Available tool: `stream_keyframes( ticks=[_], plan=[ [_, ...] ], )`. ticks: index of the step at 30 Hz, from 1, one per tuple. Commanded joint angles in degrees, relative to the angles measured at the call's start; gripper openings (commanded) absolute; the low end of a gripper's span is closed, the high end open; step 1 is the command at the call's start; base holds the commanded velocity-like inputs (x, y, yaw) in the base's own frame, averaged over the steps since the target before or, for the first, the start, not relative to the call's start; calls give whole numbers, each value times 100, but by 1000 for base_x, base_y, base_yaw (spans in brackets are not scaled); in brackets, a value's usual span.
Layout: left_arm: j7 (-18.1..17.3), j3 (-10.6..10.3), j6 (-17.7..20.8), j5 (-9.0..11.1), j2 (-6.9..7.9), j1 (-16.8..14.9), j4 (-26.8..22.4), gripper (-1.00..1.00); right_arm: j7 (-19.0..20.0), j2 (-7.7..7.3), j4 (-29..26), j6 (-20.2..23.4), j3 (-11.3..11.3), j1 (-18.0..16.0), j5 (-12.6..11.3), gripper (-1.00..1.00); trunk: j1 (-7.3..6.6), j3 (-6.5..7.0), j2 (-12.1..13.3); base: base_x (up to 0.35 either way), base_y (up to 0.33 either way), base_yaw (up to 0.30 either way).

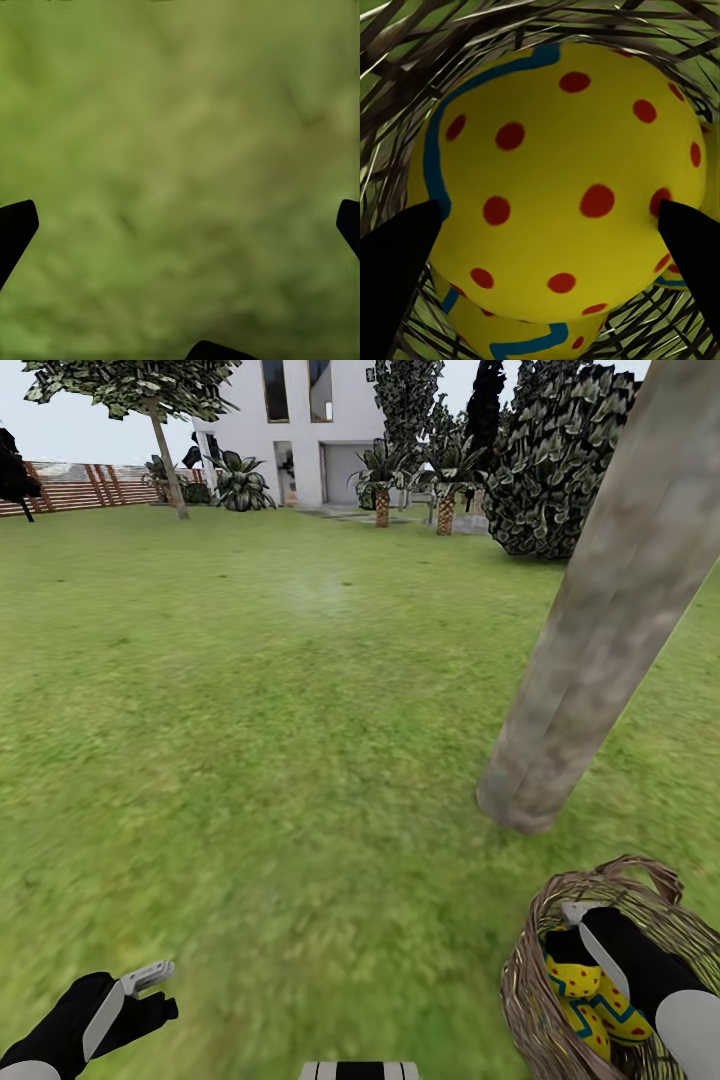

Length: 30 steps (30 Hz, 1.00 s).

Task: Take the three Easter eggs out of the wicker basket on the lawn in the garden, then place them on the lawn next to a single tree (choose any tree) so that all three eggs are next to the same tree and none are left in the basket.

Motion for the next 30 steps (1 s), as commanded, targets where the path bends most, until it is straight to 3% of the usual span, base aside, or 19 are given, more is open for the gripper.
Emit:
stream_keyframes(
  ticks=[1, 28, 30],
  plan=[
    [-11, 23, 33, 8, -2, -1, -9, 100, 6, -7, -6, 24, 37, -2, -8, -100, -1, -5, -2, 0, 0, 0],
    [-11, 23, 33, 8, -2, -1, -6, 100, 6, 4, 4, 34, 58, -2, -8, -100, -1, -5, -2, 0, 0, 0],
    [-11, 22, 33, 2, -2, -1, -6, 100, 6, 9, 9, 34, 64, -2, -8, -100, -6, 39, 1, 0, 0, 0]
  ],
)
